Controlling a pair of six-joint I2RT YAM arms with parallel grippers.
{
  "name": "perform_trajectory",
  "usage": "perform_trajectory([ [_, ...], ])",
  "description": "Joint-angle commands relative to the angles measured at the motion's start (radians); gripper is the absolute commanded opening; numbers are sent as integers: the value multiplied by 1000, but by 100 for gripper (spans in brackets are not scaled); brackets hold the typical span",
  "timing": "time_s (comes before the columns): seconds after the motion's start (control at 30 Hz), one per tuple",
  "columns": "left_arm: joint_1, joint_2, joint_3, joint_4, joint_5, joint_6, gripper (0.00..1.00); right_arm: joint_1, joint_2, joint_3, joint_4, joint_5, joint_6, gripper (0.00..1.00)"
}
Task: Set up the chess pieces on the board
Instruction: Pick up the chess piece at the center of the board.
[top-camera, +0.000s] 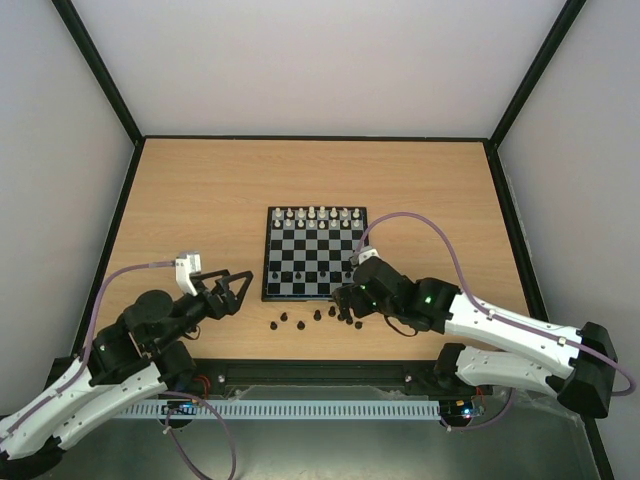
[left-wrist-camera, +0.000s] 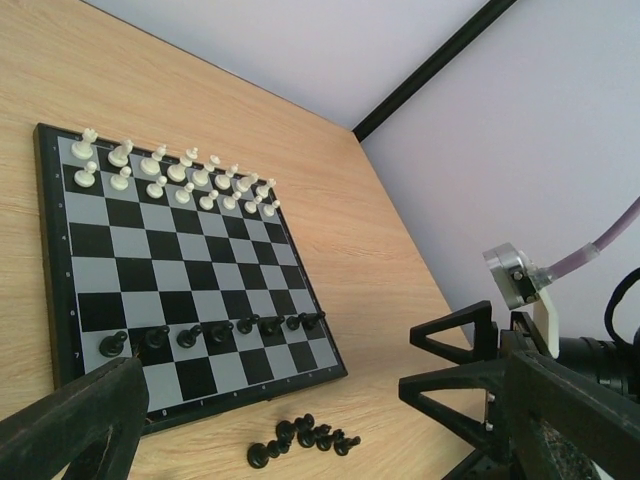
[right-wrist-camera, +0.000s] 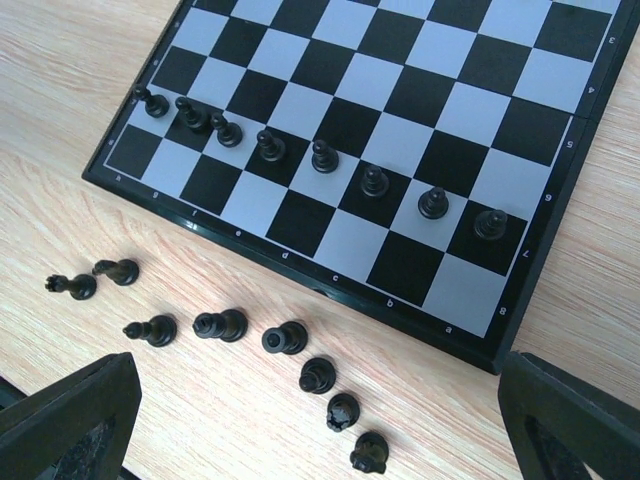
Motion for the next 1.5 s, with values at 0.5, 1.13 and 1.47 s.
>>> perform_trajectory([
  [0.5, -3, 22, 3, 21, 25, 11, 100, -5, 35, -18, 11, -61, 35, 83],
  [1.13, -3, 44, 5, 34, 59, 31, 99, -4, 146, 149, -288, -170, 0, 74],
  [1.47, -3, 25, 9, 39, 85, 42, 99, -4, 218, 115, -276, -148, 59, 51],
])
